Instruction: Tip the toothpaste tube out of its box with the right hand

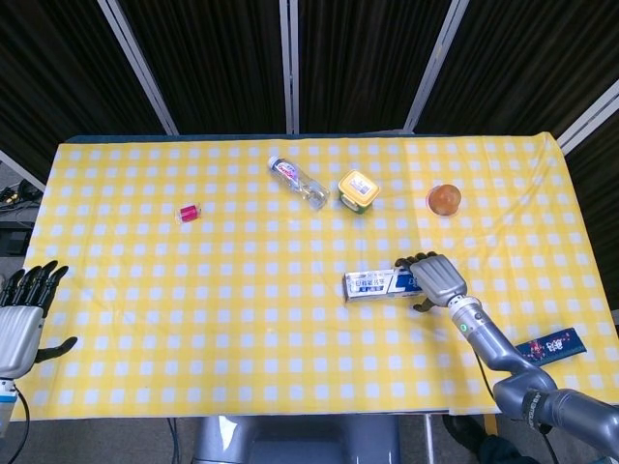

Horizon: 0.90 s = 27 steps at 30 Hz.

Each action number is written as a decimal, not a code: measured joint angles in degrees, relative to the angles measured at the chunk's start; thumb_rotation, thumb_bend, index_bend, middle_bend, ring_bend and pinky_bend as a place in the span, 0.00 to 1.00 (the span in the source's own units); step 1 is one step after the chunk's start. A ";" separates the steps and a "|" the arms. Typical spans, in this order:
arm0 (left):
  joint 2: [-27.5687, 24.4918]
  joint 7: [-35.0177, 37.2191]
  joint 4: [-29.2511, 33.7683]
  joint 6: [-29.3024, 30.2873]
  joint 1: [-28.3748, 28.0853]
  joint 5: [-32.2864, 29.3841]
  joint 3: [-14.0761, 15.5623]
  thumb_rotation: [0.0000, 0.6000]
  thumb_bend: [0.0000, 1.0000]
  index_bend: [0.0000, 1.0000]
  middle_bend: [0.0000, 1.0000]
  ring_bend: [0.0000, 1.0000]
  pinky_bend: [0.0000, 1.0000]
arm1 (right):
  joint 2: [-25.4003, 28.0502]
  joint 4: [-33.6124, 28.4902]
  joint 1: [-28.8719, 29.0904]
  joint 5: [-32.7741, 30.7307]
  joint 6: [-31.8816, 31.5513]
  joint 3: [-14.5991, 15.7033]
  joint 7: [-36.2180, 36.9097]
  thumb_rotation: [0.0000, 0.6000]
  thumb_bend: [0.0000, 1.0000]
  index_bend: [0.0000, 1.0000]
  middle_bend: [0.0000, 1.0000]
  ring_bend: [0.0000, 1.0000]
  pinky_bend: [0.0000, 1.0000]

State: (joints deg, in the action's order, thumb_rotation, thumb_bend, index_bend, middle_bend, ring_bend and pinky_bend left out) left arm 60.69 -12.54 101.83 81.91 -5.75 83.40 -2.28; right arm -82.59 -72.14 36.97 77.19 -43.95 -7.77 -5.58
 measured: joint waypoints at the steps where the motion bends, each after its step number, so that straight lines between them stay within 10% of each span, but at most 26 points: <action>1: -0.02 0.14 -0.05 -0.19 -0.07 -0.14 0.01 1.00 0.00 0.00 0.00 0.00 0.00 | -0.58 0.25 0.10 -0.14 -0.52 0.00 -0.30 1.00 0.11 0.36 0.38 0.33 0.38; 27: -2.56 4.81 1.04 1.70 0.60 1.81 0.65 1.00 0.00 0.00 0.00 0.00 0.00 | 9.20 -14.19 0.04 8.77 -15.32 -1.43 -9.29 1.00 0.22 0.44 0.45 0.39 0.46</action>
State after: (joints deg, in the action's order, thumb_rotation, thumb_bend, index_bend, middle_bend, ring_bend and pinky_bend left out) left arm 58.13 -7.73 102.87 83.61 -5.15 85.21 -1.63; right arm -73.38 -86.33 37.01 85.97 -59.27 -9.20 -14.87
